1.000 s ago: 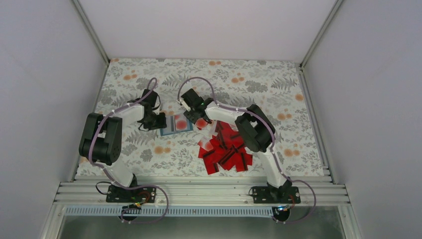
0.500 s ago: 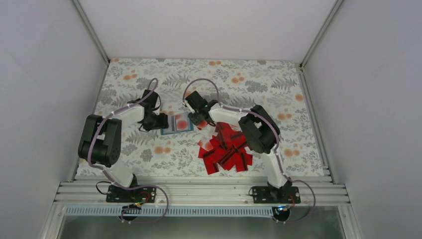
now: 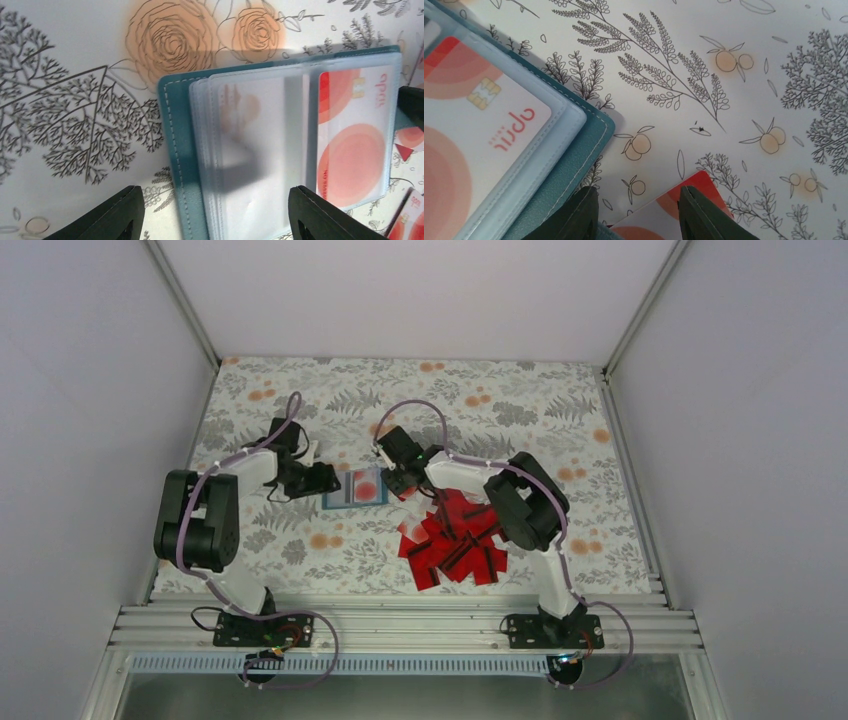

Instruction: Put the credit cards into the card holder

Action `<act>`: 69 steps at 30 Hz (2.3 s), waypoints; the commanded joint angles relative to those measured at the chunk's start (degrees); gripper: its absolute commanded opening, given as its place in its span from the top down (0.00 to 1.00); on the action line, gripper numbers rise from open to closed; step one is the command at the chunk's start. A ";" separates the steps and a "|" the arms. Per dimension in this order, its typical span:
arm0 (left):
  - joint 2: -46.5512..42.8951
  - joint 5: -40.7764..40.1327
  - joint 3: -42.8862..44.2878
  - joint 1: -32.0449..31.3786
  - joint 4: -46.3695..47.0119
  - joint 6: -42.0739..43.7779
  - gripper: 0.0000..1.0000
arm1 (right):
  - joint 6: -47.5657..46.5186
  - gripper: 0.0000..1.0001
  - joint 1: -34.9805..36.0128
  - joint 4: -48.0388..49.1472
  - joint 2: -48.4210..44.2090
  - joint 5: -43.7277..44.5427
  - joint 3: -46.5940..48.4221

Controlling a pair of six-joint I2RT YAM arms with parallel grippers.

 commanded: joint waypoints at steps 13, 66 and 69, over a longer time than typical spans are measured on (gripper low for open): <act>6.54 8.60 0.11 2.12 4.43 2.70 0.29 | 2.67 0.60 -0.25 -3.59 -0.53 -5.18 -3.78; 2.19 28.20 5.30 2.40 6.41 -5.24 0.36 | 13.02 0.71 0.59 -5.20 6.93 -18.99 7.51; 2.78 29.67 3.50 2.03 8.48 -6.36 0.36 | 13.52 0.71 0.61 -4.98 7.32 -20.33 7.53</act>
